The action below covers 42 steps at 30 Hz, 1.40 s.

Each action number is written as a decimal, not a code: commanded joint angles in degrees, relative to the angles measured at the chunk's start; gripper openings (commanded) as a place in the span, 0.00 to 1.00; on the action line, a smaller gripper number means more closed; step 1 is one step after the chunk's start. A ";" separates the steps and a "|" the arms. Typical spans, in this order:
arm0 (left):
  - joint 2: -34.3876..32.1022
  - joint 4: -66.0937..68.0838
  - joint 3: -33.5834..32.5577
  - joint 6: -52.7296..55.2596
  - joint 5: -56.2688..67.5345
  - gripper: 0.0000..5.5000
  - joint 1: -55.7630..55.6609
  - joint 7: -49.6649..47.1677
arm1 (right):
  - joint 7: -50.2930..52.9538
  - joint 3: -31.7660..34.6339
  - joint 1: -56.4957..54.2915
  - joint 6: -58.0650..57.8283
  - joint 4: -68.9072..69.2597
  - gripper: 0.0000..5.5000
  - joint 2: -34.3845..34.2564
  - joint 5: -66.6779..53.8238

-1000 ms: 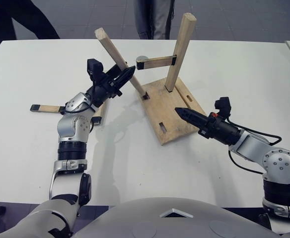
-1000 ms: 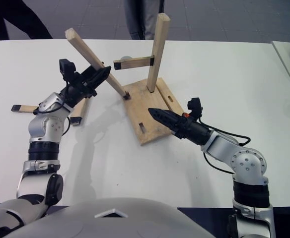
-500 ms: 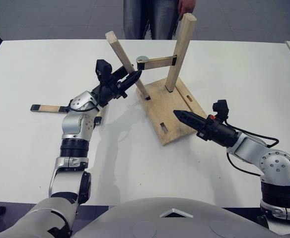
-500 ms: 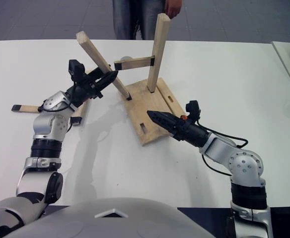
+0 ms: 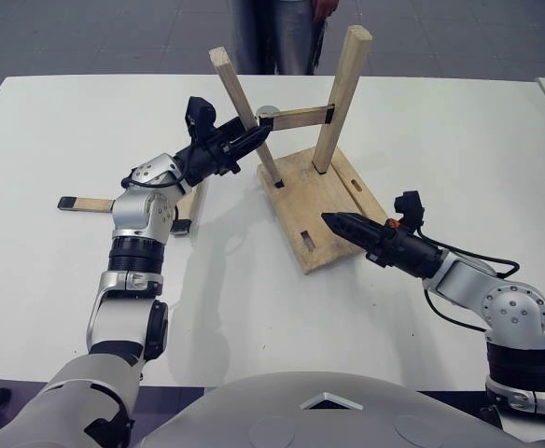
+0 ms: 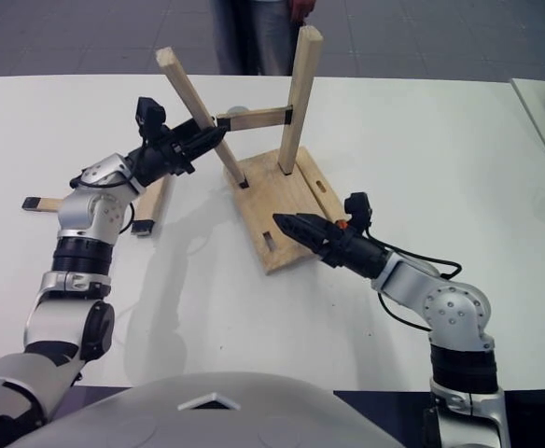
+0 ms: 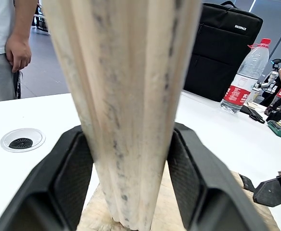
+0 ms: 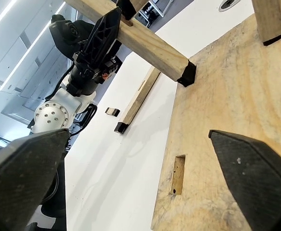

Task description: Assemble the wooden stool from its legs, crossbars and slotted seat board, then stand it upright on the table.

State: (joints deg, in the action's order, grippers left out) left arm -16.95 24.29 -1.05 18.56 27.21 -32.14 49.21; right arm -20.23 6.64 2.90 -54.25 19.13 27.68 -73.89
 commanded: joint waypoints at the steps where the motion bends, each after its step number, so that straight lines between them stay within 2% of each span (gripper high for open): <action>1: -0.94 3.63 4.05 5.71 -3.10 0.39 2.31 2.57 | -2.21 -0.57 -2.24 0.65 1.65 0.98 0.76 2.92; 4: -1.75 3.94 5.60 7.33 -3.56 0.39 1.35 4.54 | -3.92 0.61 -7.61 2.44 3.09 0.98 0.89 3.82; 9: -1.94 7.82 6.96 6.71 -5.36 0.39 -1.00 4.29 | -1.69 2.64 -22.94 3.69 2.70 0.98 -0.29 1.33; 12: -1.98 10.23 7.46 6.20 -6.39 0.39 -2.57 3.44 | 0.71 2.05 -31.41 5.83 0.06 0.98 -1.56 4.92; 14: -2.11 11.30 7.80 5.94 -6.74 0.39 -3.23 3.44 | 1.56 0.42 -35.64 8.05 -2.04 0.93 -1.92 10.37; 18: -2.60 12.20 9.29 5.64 -7.82 0.39 -4.20 4.14 | 3.55 -8.24 -41.66 13.49 -9.72 0.81 -2.49 28.22; 21: -2.48 12.30 9.56 5.29 -8.13 0.39 -4.80 4.41 | 1.31 -18.75 -43.36 20.59 -15.29 0.71 -1.89 43.91; 27: -2.80 11.29 9.66 4.95 -8.20 0.39 -4.22 4.54 | -0.69 -32.65 -46.88 30.25 -30.90 0.53 -6.11 66.01; 31: -3.90 7.79 11.21 4.38 -9.37 0.39 -3.39 4.89 | -7.66 -40.43 -47.66 27.98 -32.48 0.43 -3.88 75.25; 34: -5.30 3.57 13.16 4.03 -10.94 0.39 -2.36 5.55 | -13.59 -43.21 -46.76 25.90 -29.74 0.36 -1.22 78.60; 38: -6.67 0.86 16.38 5.08 -13.27 0.39 -1.36 5.29 | -16.12 -42.84 -43.39 22.51 -27.63 0.23 -0.76 79.85; 42: -5.83 2.99 16.59 6.74 -13.83 0.39 -1.35 2.39 | -4.45 -28.99 -43.77 27.39 -26.83 0.10 -7.74 76.44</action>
State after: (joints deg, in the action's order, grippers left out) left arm -22.01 23.26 10.97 20.92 20.28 -38.17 53.32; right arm -29.37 -28.06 -44.23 -26.95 -5.61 22.38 4.03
